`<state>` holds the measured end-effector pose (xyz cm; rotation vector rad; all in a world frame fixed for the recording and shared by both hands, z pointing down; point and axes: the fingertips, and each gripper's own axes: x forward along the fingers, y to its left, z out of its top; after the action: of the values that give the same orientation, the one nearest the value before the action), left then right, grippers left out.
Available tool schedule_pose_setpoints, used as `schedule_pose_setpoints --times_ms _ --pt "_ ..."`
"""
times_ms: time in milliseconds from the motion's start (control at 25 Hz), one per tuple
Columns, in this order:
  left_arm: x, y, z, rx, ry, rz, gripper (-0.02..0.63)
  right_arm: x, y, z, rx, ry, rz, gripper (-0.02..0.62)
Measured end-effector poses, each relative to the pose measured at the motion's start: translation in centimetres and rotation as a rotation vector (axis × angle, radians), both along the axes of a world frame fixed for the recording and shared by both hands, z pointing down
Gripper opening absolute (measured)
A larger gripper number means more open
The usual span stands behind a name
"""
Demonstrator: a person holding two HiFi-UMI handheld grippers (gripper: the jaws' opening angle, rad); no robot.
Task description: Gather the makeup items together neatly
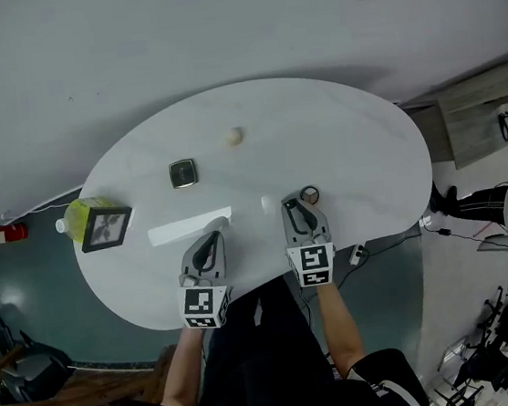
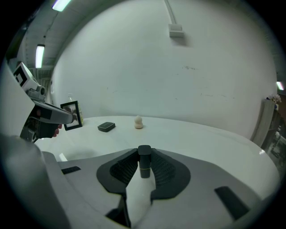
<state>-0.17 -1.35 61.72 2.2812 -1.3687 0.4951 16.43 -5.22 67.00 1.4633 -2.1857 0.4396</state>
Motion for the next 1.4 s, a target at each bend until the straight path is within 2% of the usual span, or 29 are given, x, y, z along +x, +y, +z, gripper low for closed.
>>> schedule_pose_setpoints --times_ms 440,600,720,880,1160,1400 --pt "0.4 0.7 0.4 -0.006 -0.015 -0.008 0.020 0.2 0.1 0.1 0.028 -0.018 0.006 0.107" --pt "0.6 1.2 0.7 -0.009 -0.011 0.000 0.020 0.2 0.3 0.5 0.008 -0.035 0.000 0.109" --pt "0.6 1.2 0.4 -0.006 -0.017 -0.006 0.020 0.3 0.5 0.4 0.010 -0.042 -0.006 0.157" --pt "0.7 1.3 0.2 0.001 -0.017 -0.007 0.020 0.7 0.5 -0.2 0.029 -0.045 0.003 0.169" --pt "0.7 1.5 -1.1 0.032 -0.013 0.002 0.020 0.9 0.4 -2.9 0.071 -0.048 0.011 0.169" --pt "-0.2 1.0 -4.8 0.095 -0.020 -0.021 0.020 -0.1 0.7 -7.4 0.136 -0.069 -0.013 0.169"
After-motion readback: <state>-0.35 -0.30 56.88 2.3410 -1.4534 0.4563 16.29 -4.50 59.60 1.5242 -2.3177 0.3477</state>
